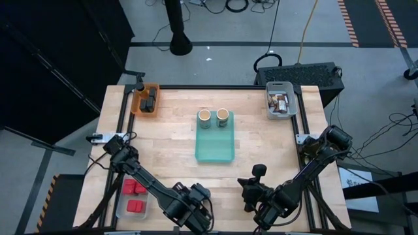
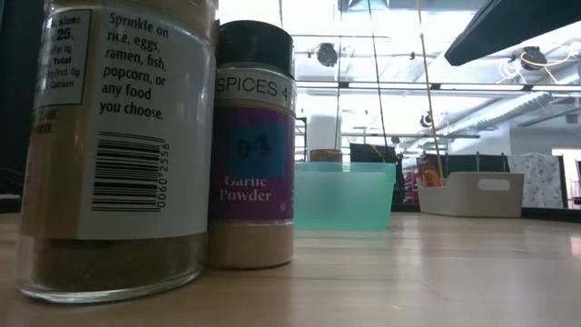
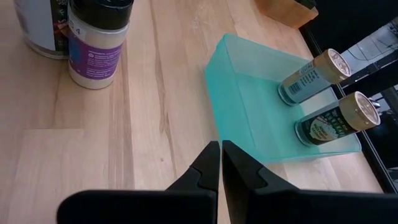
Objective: Sort spices by type
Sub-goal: Put the brown seasoning bottle into the green bin
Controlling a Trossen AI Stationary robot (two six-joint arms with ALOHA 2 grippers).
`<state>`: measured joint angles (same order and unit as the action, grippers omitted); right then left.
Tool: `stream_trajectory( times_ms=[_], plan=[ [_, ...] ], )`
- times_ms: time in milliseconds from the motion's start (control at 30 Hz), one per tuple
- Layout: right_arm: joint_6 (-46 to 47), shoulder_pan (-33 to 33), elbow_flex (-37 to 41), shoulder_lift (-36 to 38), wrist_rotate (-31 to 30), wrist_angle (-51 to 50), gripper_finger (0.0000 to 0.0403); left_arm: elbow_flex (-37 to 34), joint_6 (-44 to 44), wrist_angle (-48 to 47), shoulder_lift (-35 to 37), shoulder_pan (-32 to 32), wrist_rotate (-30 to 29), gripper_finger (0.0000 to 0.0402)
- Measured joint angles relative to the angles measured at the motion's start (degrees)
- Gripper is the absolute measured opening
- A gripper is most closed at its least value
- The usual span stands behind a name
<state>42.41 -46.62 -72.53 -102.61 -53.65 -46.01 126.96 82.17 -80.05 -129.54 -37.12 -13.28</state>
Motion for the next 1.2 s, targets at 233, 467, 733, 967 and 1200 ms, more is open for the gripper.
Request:
stream_trajectory(
  times_ms=[233, 467, 733, 967, 1200],
  plan=[
    [0.0, 0.01, 0.0, 0.0, 0.0, 0.05, 0.0, 0.01, -0.32, 0.03, -2.3, 0.03, 1.4, 0.0329],
    [0.0, -0.01, 0.0, 0.0, 0.0, 0.18, 0.0, 0.02, -0.44, 0.15, -2.4, 0.03, 0.79, 0.0328],
    [0.0, -0.01, 0.0, 0.0, 0.02, 0.25, 0.0, 0.04, -0.52, 0.5, -4.34, 0.04, 0.9, 0.0328],
    [0.0, -0.03, 0.0, 0.0, 0.02, 0.4, 0.0, 0.04, -1.51, 1.54, -4.92, 0.04, 1.2, 0.0311],
    [0.0, -0.01, 0.0, 0.0, 0.02, 0.49, 0.0, 0.04, -1.51, 1.61, -4.78, 0.16, 3.45, 0.0281]
  ],
)
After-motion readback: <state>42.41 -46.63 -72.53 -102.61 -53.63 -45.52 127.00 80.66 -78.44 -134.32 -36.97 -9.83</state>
